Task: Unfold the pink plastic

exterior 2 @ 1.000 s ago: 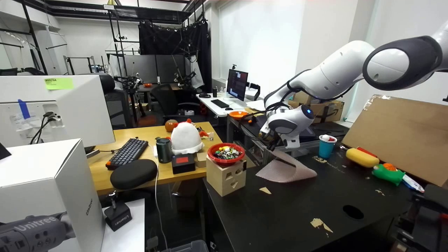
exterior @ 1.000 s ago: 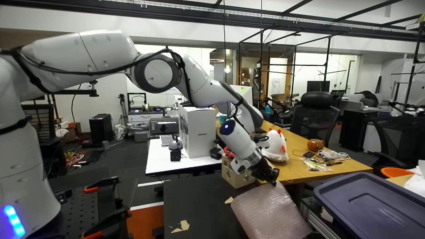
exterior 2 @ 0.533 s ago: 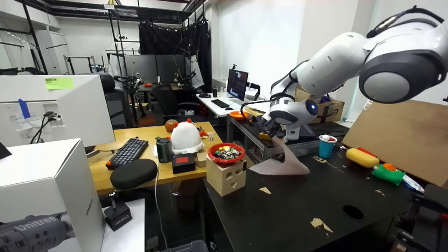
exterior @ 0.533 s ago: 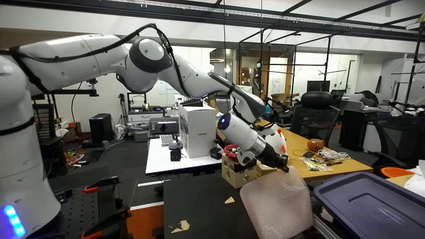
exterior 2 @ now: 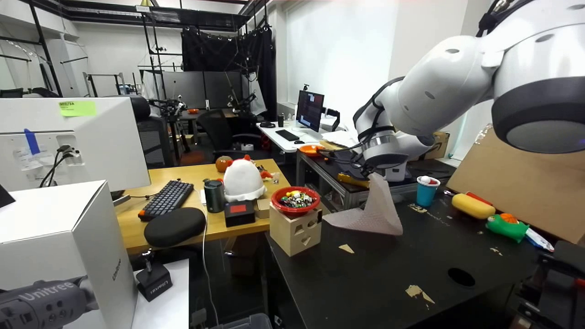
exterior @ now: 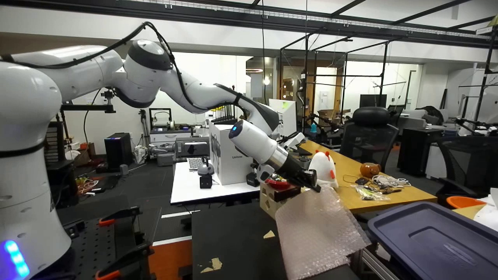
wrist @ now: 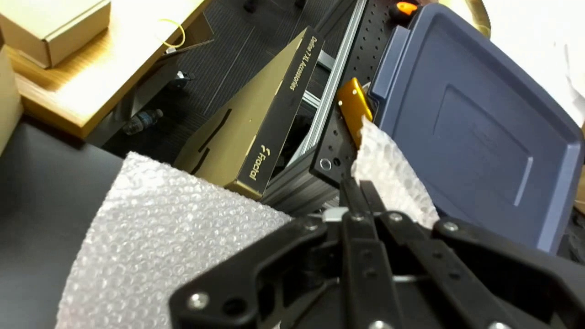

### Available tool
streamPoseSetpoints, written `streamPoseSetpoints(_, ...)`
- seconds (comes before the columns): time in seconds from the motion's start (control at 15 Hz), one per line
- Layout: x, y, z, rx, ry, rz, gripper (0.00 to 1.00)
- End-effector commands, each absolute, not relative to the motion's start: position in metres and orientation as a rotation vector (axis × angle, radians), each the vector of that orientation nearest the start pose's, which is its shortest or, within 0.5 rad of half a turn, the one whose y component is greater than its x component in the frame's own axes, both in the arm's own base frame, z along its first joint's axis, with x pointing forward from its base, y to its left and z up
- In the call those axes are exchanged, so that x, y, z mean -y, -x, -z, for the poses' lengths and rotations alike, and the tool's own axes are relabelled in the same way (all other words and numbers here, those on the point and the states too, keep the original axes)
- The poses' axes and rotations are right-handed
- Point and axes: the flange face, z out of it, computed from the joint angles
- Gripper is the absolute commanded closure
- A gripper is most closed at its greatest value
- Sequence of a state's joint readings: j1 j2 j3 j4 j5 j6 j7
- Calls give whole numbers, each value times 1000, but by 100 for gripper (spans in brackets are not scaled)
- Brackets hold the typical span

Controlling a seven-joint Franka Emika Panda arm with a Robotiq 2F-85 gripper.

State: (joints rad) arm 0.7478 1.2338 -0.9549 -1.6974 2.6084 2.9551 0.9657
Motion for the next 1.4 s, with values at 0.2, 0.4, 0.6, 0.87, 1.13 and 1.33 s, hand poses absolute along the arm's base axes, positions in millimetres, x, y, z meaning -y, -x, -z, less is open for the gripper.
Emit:
streamPoseSetpoints(0.2, 81, -509, -132, -2338, 28, 649, 100)
streamPoseSetpoints(0.4, 76, -481, -127, -2339, -76, 688, 100)
streamPoseSetpoints(0.6, 75, -476, -129, -2296, -110, 702, 100)
streamPoseSetpoints(0.87, 67, -491, -152, -2209, -45, 641, 100)
streamPoseSetpoints(1.13, 50, -519, -211, -2143, 99, 468, 100)
streamPoseSetpoints(1.33, 53, -535, -251, -2093, 192, 315, 100)
